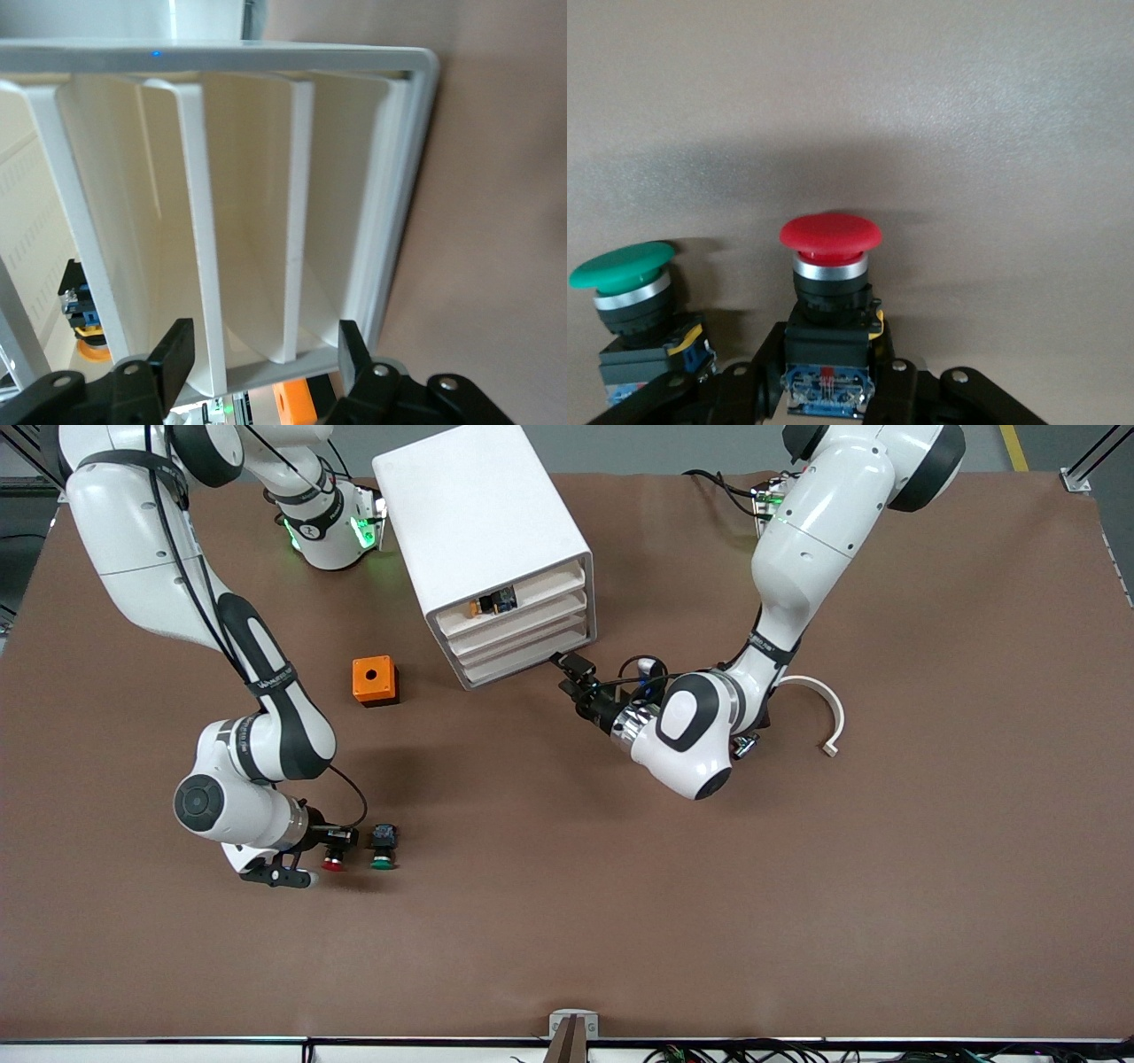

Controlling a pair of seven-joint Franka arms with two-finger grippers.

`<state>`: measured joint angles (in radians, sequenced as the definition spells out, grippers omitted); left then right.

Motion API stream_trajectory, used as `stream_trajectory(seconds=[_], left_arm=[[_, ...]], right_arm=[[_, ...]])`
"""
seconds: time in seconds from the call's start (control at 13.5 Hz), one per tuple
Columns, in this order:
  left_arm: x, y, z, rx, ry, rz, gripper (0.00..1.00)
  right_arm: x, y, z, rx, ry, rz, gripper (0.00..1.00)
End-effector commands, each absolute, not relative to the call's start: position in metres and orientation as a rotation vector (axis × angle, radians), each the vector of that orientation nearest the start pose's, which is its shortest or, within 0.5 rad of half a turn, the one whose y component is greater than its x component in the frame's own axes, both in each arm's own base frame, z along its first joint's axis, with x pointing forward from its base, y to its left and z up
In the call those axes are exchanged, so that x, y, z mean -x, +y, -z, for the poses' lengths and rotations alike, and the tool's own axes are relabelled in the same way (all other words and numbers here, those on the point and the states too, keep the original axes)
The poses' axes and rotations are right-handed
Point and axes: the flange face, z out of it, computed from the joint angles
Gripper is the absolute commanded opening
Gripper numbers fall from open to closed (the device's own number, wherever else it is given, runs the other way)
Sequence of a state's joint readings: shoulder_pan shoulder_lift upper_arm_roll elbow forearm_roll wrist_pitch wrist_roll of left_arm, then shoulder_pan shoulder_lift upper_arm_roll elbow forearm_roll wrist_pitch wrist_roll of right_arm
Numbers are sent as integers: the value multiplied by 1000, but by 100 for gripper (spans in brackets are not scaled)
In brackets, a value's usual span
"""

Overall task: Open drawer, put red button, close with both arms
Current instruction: 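Grasp the red button with the right gripper while the left gripper grips the drawer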

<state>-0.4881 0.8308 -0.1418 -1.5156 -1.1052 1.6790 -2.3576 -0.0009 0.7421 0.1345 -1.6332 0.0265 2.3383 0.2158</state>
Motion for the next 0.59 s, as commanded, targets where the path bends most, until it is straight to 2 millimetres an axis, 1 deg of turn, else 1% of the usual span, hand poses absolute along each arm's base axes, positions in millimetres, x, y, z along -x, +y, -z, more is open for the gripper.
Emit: stream_trajectory(seconds=[0.0, 0.07, 0.15, 0.22, 0.3, 0.37, 0.45, 0.52], left_arm=[[-482, -470, -187, -1220, 2762, 2086, 66], [-471, -477, -185, -1263, 2760, 2116, 64], [-467, -480, -186, -1290, 2752, 2137, 61], [-465, -485, -189, -1313, 2740, 2150, 60], [-462, -488, -190, -1320, 2732, 2165, 60], [-458, -492, -192, -1333, 2729, 2168, 60], [-449, -501, -191, -1357, 2727, 2174, 59], [-441, -508, -191, -1382, 2726, 2173, 53]], right_arm=[[-683, 91, -214, 3007, 241, -69, 5], [-684, 97, -230, 3001, 302, -63, 4], [-683, 103, -249, 3000, 356, -98, 3], [-682, 110, -278, 2994, 400, -135, 3], [-680, 114, -296, 2988, 488, -194, 3], [-676, 123, -313, 2983, 557, -253, 3], [-671, 135, -328, 2972, 624, -293, 3], [-666, 147, -342, 2958, 693, -315, 3]])
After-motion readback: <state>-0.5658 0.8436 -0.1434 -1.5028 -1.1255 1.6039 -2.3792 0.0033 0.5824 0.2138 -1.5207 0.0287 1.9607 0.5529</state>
